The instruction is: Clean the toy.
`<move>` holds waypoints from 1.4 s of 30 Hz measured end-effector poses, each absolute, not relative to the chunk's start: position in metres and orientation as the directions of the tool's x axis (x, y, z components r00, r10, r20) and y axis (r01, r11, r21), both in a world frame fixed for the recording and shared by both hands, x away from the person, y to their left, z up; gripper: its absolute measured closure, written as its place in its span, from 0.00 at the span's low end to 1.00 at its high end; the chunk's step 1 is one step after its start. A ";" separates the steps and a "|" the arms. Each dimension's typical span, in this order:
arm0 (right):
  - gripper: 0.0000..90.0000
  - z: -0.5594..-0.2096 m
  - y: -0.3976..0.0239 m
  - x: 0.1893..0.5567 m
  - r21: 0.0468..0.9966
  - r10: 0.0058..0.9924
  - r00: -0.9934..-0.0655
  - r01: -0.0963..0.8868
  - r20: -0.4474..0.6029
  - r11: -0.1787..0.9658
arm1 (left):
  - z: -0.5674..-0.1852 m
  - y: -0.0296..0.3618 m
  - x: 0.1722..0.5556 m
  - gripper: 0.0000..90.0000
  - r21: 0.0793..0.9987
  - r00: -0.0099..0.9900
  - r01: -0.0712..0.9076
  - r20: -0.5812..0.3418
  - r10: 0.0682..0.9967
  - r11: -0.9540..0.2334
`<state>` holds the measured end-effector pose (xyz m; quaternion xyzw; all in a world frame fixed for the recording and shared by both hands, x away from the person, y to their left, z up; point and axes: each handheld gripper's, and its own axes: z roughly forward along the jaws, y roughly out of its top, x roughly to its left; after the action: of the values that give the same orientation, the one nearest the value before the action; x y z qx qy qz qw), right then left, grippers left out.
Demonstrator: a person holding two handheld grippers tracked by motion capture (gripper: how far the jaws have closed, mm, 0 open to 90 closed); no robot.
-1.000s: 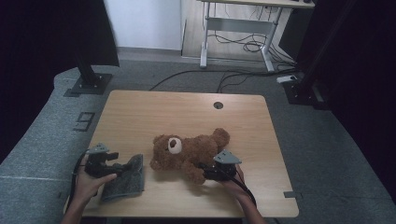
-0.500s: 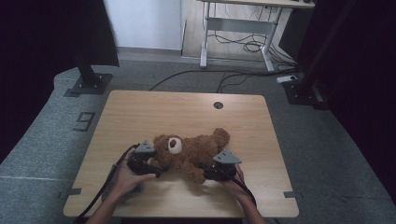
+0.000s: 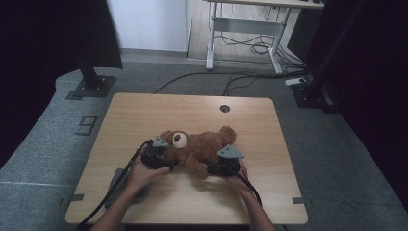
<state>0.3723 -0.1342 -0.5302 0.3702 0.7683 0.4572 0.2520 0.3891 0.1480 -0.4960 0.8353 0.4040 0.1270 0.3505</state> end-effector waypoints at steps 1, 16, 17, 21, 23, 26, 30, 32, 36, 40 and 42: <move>0.21 -0.530 -0.134 0.376 0.889 0.803 -0.593 0.342 -0.048 0.306 | -0.496 0.147 0.394 0.22 0.687 0.638 0.591 -0.077 0.766 -0.423; 0.17 -0.505 -0.161 0.365 0.962 0.818 -0.575 0.231 0.013 0.146 | -0.467 0.174 0.376 0.22 0.787 0.657 0.475 -0.019 0.754 -0.394; 0.17 -0.503 -0.163 0.360 0.964 0.818 -0.575 0.229 0.020 0.138 | -0.463 0.178 0.371 0.22 0.798 0.651 0.467 -0.020 0.759 -0.380; 0.17 -0.500 -0.174 0.340 0.968 0.818 -0.575 0.212 0.011 0.136 | -0.451 0.196 0.352 0.23 0.826 0.650 0.442 -0.026 0.759 -0.350; 0.17 -0.500 -0.179 0.331 0.965 0.813 -0.582 0.224 0.019 0.137 | -0.449 0.205 0.343 0.23 0.831 0.654 0.436 -0.029 0.756 -0.346; 0.17 -0.501 -0.188 0.322 0.960 0.812 -0.583 0.239 0.021 0.147 | -0.451 0.216 0.332 0.23 0.827 0.651 0.444 -0.032 0.759 -0.346; 0.17 -0.507 -0.202 0.312 0.954 0.822 -0.569 0.259 0.024 0.151 | -0.457 0.230 0.319 0.23 0.832 0.641 0.448 -0.044 0.766 -0.328; 0.17 -0.512 -0.209 0.307 0.953 0.832 -0.553 0.270 0.040 0.134 | -0.461 0.236 0.314 0.24 0.830 0.640 0.452 -0.046 0.767 -0.328; 0.17 -0.525 -0.223 0.296 0.949 0.847 -0.529 0.293 0.056 0.120 | -0.468 0.248 0.306 0.24 0.824 0.634 0.463 -0.051 0.771 -0.326; 0.21 -0.534 -0.232 0.291 0.943 0.851 -0.522 0.311 0.061 0.123 | -0.471 0.255 0.301 0.25 0.826 0.637 0.462 -0.055 0.769 -0.324; 0.21 -0.536 -0.234 0.291 0.942 0.851 -0.520 0.319 0.079 0.107 | -0.473 0.257 0.300 0.25 0.825 0.635 0.465 -0.058 0.771 -0.321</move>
<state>0.2909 -0.2336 -0.5358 0.4183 0.6989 0.5210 0.2552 0.3000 0.2565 -0.4729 0.7934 0.3894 0.1763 0.4333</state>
